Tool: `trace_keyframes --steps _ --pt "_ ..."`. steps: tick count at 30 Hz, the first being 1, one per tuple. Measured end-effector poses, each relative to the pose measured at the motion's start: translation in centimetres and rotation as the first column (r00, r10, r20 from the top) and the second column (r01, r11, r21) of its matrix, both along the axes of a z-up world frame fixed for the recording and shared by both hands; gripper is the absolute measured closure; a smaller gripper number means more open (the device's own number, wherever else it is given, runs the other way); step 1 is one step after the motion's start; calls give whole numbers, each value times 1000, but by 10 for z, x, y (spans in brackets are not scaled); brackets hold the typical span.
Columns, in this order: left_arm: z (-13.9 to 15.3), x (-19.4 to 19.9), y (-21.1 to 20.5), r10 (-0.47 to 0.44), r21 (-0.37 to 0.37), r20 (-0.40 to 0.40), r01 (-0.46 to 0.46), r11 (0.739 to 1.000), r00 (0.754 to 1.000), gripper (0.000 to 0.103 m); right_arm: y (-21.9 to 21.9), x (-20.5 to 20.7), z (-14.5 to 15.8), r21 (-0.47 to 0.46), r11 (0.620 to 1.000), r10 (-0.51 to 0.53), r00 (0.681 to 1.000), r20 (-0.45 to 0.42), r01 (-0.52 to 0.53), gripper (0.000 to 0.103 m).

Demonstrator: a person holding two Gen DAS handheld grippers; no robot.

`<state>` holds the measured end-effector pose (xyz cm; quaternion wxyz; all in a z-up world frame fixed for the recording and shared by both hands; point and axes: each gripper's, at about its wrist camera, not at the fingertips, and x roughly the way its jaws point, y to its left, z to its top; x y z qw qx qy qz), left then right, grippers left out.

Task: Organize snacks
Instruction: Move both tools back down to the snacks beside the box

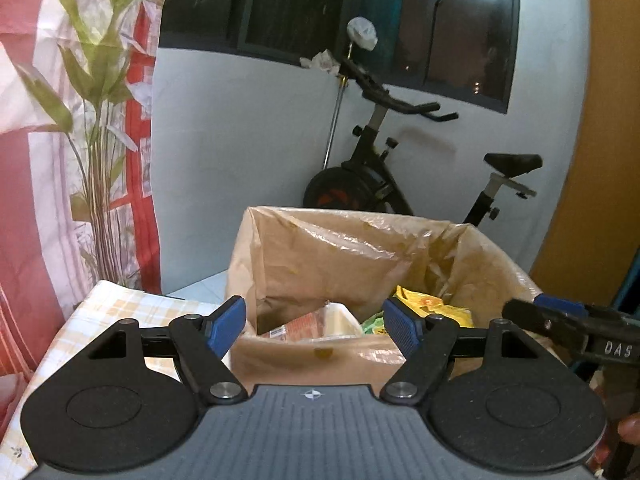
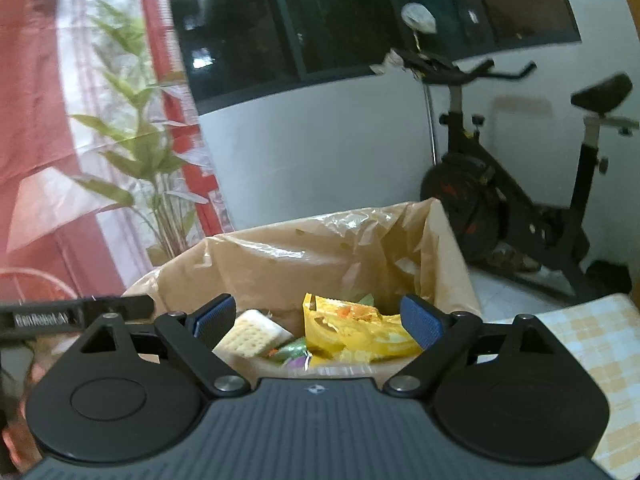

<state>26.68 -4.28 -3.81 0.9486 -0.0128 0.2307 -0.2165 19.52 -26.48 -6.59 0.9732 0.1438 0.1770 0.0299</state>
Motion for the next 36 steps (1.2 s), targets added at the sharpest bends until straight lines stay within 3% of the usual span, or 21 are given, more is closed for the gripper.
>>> trace_keyframes --steps 7,10,17,21,27,36 --pt "23 -31 26 14 -73 34 -12 997 999 25 -2 -43 4 -22 999 49 998 47 -48 11" --pt "24 -45 34 17 -73 47 -13 997 999 25 -6 -57 4 -11 999 50 997 55 -49 11" --pt "-20 -74 44 51 -57 -5 -52 997 999 25 2 -89 -22 -58 997 47 998 36 -45 11" --pt "-54 -80 42 79 -43 -78 -83 996 994 25 18 -101 -49 -124 990 60 998 -22 -63 11" --pt "-93 -90 34 80 7 -133 -80 997 988 26 30 -120 -91 -125 988 76 988 -138 -93 13" --pt "-120 -104 30 66 37 -190 -60 998 980 26 34 -145 -146 -143 980 77 930 -360 -136 18"
